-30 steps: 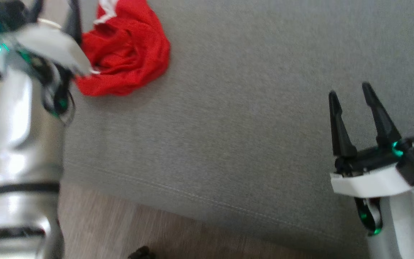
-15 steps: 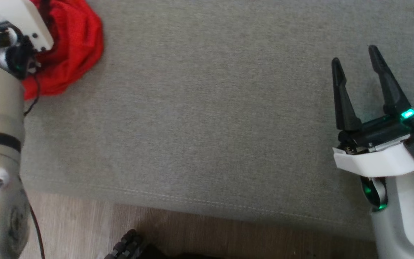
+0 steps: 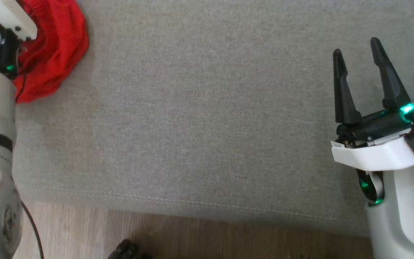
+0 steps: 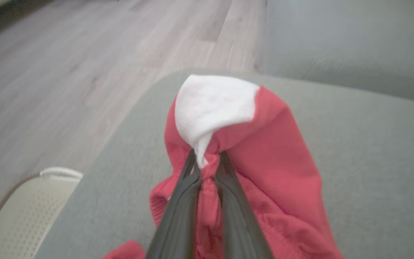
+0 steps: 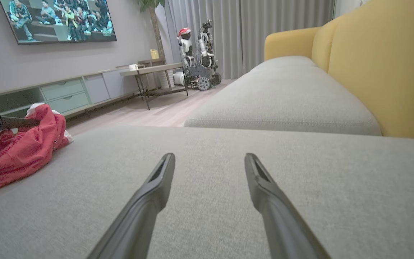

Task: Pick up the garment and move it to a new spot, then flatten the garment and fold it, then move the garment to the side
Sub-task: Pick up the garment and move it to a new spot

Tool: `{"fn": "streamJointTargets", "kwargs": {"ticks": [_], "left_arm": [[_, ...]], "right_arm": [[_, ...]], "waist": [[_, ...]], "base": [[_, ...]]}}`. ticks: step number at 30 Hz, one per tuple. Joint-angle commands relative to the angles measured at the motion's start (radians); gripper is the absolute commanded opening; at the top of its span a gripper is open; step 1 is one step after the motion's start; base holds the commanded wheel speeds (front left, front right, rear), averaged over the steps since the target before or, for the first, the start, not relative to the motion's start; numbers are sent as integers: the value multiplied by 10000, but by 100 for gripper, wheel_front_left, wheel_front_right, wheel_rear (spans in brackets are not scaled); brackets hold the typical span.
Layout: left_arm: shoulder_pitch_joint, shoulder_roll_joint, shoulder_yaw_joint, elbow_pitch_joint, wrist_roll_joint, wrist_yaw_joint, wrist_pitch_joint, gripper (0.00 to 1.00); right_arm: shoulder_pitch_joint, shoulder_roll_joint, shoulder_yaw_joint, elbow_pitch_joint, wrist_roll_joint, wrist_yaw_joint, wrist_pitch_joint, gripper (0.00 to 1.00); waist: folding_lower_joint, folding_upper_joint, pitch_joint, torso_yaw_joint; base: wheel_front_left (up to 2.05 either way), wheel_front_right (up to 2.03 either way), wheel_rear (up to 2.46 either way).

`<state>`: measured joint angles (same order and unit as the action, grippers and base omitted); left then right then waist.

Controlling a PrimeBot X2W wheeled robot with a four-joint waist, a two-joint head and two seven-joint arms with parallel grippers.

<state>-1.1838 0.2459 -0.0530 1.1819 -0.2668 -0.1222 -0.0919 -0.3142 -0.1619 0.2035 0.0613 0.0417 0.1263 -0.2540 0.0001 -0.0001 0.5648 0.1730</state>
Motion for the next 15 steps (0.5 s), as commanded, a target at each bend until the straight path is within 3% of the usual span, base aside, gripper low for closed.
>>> {"fn": "streamJointTargets", "kwargs": {"ticks": [1,7,15], "left_arm": [[-119,581,5,-469,-41,-37,-489,0],[148,226,-764,-1408,-289,-79,-1433,0],[1021,216,-2555,-3730,-946,-82,-1440,0]], "right_arm": [[52,200,235,-307,136,44,-78,100],[288,490,-278,-476,226,44,-78,100],[693,724,-927,-1068,245,44,-78,100]], "waist": [[-1,1,-477,-104],[-1,1,-1622,-544],[-1,1,-2934,-1811]], "base": [[0,0,0],[0,0,0],[0,0,0]]}}
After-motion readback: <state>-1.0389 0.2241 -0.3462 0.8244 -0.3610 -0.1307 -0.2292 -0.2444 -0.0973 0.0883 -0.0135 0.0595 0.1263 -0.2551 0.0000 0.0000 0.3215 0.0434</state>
